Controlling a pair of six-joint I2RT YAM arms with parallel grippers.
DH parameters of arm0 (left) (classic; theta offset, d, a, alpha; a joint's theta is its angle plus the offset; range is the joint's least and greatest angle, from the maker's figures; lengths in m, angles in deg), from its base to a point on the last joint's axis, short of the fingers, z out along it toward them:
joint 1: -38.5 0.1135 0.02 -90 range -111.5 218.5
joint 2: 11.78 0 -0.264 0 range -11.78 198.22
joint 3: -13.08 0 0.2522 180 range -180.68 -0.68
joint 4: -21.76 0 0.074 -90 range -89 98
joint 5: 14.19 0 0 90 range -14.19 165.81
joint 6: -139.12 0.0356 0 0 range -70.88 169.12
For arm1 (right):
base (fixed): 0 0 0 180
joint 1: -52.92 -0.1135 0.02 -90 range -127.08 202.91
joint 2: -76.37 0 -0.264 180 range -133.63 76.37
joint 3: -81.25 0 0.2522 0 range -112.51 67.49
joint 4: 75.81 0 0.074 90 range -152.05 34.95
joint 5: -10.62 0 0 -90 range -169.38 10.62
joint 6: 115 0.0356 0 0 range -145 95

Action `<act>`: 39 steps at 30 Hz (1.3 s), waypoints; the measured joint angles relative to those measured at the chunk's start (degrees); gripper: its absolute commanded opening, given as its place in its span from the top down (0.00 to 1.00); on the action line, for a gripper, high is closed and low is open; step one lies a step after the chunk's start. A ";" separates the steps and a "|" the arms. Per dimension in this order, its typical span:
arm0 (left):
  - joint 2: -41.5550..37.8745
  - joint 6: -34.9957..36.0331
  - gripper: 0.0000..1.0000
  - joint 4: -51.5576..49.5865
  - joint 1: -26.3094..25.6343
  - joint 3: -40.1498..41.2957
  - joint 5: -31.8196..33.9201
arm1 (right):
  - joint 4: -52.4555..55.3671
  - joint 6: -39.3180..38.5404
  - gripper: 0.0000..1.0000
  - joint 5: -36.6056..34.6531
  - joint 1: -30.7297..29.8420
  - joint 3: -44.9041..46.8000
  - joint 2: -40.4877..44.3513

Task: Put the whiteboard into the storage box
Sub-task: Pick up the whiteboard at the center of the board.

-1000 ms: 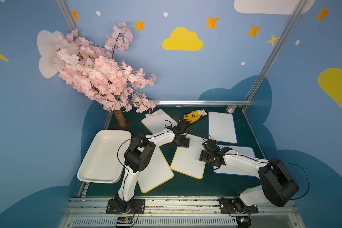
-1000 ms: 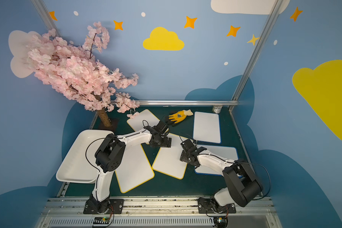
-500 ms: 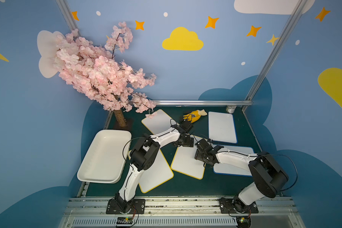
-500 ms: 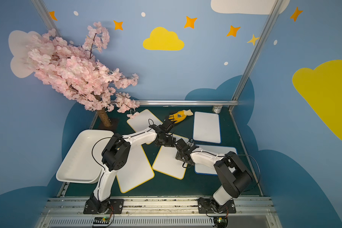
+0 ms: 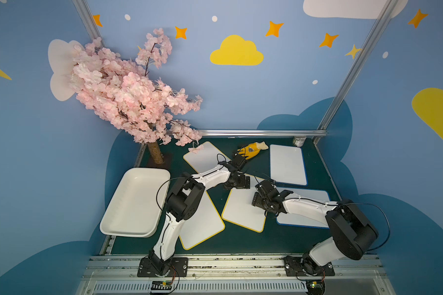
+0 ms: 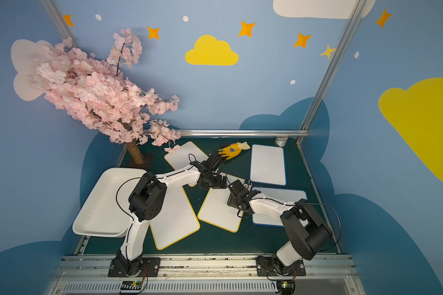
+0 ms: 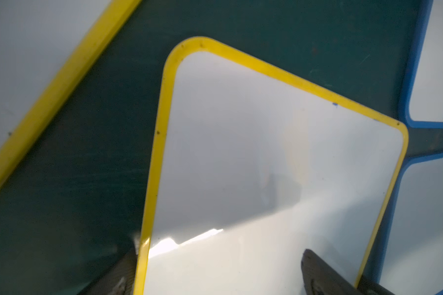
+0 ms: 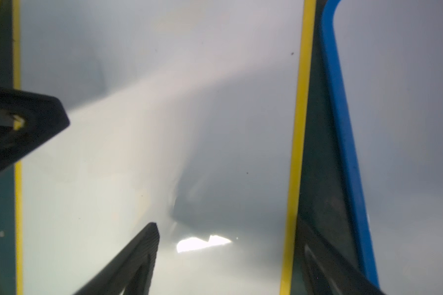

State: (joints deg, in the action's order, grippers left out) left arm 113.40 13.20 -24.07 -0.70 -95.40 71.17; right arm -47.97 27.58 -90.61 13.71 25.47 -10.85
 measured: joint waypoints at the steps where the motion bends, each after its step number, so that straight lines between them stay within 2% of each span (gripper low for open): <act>1: -0.31 -0.15 0.00 0.61 0.22 0.55 -0.50 | -1.14 0.44 0.17 1.51 0.96 0.92 0.96; 5: -1.31 -0.52 0.00 2.71 0.94 2.49 -2.27 | -5.22 3.13 0.17 8.04 5.03 4.33 4.24; 13: -2.60 -0.96 0.00 5.86 1.95 5.20 -4.59 | -16.28 13.66 0.17 21.57 14.38 12.20 9.05; 26: -3.65 -2.01 0.00 8.72 3.28 7.54 -7.58 | -28.20 26.27 0.16 32.79 20.76 21.05 12.87; 34: -3.93 -2.64 0.00 11.69 3.74 8.90 -9.84 | -25.90 24.65 0.18 35.65 22.40 22.53 16.33; 39: -4.13 -3.10 0.00 12.39 4.15 9.40 -10.82 | -28.76 20.81 0.24 36.15 23.12 23.65 16.48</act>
State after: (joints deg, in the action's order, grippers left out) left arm 109.27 10.09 -11.68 3.45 -86.00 60.35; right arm -76.73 48.38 -54.45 36.84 49.12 5.63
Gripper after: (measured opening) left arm 0.996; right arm 0.778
